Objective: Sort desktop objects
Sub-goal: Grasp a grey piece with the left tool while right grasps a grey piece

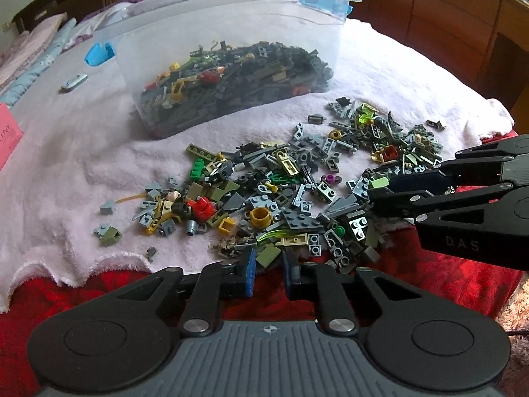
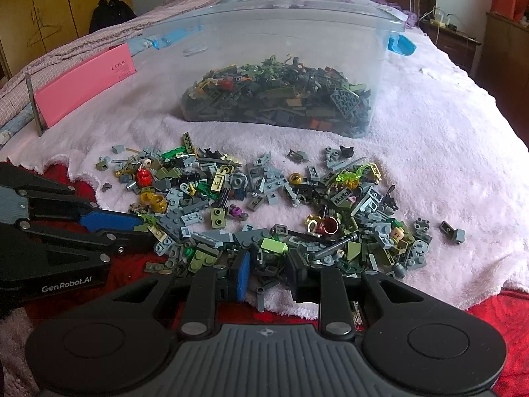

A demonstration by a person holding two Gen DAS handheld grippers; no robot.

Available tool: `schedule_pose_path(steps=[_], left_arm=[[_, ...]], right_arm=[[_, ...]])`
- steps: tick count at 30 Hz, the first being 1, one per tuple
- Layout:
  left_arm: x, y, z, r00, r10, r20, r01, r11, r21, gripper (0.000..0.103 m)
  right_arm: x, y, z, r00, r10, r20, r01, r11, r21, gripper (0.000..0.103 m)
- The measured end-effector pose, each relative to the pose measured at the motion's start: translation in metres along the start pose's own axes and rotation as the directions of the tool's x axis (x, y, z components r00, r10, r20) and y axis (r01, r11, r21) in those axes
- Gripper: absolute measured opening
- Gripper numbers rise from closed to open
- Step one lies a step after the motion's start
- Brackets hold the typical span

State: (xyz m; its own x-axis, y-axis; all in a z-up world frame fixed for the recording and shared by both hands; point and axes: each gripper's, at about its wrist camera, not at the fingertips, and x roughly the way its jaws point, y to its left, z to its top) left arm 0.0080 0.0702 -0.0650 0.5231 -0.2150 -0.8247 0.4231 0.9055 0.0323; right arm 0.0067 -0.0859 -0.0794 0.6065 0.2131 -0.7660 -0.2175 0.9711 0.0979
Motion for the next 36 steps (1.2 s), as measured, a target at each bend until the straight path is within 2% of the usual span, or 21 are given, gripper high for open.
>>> schedule_pose_path(steps=[7,8,10,16,36], left_arm=[[0.0,-0.001,0.001,1.0,0.004,-0.001,-0.004,1.0,0.0,0.019],[0.0,-0.001,0.001,1.0,0.005,0.0,-0.005,1.0,0.001,0.018],[-0.001,-0.002,0.0,1.0,0.01,0.002,-0.01,1.0,0.006,0.018],[-0.011,-0.003,0.0,1.0,0.007,0.021,-0.007,1.0,0.008,0.018],[-0.045,0.004,0.012,0.995,0.02,0.103,-0.015,0.999,-0.047,0.018]], right_arm=[[-0.001,0.002,0.0,1.0,-0.002,0.01,0.002,1.0,-0.011,0.026],[-0.002,0.003,0.001,1.0,-0.003,0.015,0.003,1.0,-0.018,0.019],[-0.004,0.006,0.001,1.0,-0.005,0.025,0.005,0.999,-0.033,0.017],[-0.02,0.015,0.0,0.998,-0.01,0.063,0.016,0.995,-0.101,0.017],[-0.037,0.011,0.001,0.994,-0.001,0.107,0.009,0.998,-0.068,0.017]])
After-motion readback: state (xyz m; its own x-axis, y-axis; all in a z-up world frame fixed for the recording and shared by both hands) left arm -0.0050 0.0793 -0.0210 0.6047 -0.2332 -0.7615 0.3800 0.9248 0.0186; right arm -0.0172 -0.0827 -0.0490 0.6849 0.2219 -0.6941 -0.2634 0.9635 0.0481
